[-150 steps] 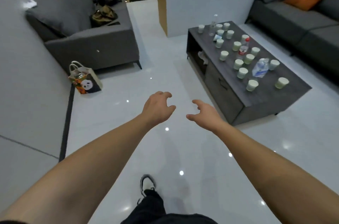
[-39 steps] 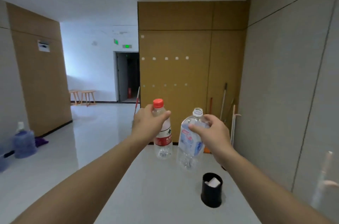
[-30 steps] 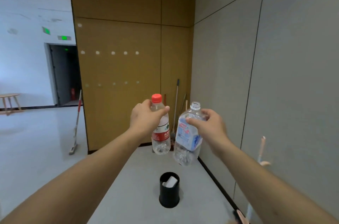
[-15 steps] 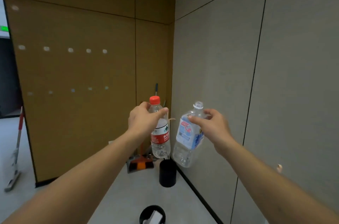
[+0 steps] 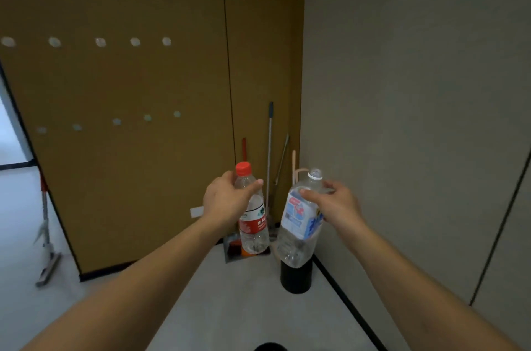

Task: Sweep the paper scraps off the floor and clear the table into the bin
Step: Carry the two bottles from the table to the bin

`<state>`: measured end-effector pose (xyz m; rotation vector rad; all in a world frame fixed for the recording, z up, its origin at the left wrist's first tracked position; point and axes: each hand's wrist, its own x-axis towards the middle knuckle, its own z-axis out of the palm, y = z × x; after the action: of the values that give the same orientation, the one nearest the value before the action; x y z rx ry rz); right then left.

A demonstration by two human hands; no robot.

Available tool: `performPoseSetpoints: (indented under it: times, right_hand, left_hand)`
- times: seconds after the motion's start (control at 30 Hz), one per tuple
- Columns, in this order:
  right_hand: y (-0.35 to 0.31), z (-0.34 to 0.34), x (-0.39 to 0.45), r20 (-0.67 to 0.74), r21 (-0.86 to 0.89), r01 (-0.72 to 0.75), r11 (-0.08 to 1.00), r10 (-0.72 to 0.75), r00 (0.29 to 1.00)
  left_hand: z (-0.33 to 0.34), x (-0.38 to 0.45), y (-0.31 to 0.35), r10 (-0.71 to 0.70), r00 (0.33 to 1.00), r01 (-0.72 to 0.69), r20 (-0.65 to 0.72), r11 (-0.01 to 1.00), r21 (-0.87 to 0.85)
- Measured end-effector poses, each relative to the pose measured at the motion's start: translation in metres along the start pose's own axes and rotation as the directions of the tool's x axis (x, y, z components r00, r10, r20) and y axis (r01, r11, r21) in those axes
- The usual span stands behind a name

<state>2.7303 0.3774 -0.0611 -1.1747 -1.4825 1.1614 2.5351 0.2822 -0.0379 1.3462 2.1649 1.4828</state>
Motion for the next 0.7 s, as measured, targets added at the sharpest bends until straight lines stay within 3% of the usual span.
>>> performPoseSetpoints:
  times: [0.27,0.5,0.57,0.7]
  right_hand:
    - [0.137,0.076,0.143,0.107,-0.148,-0.260,0.954,0.276,0.955]
    - [0.294,0.121,0.168,0.065,-0.393,-0.500,0.772,0.566,0.822]
    - [0.336,0.133,0.166,0.007,-0.442,-0.564,0.698,0.631,0.776]
    - [0.421,0.162,0.157,-0.079,-0.478,-0.672,0.565,0.735,0.673]
  left_hand:
    - [0.111,0.118,-0.145,-0.339,0.932,0.320,0.127,0.936,0.149]
    - [0.199,0.121,-0.306,-0.657,0.721,0.594,0.222,0.750,0.290]
    - [0.222,0.113,-0.348,-0.717,0.654,0.627,0.239,0.691,0.359]
    - [0.264,0.096,-0.429,-0.760,0.590,0.640,0.272,0.645,0.416]
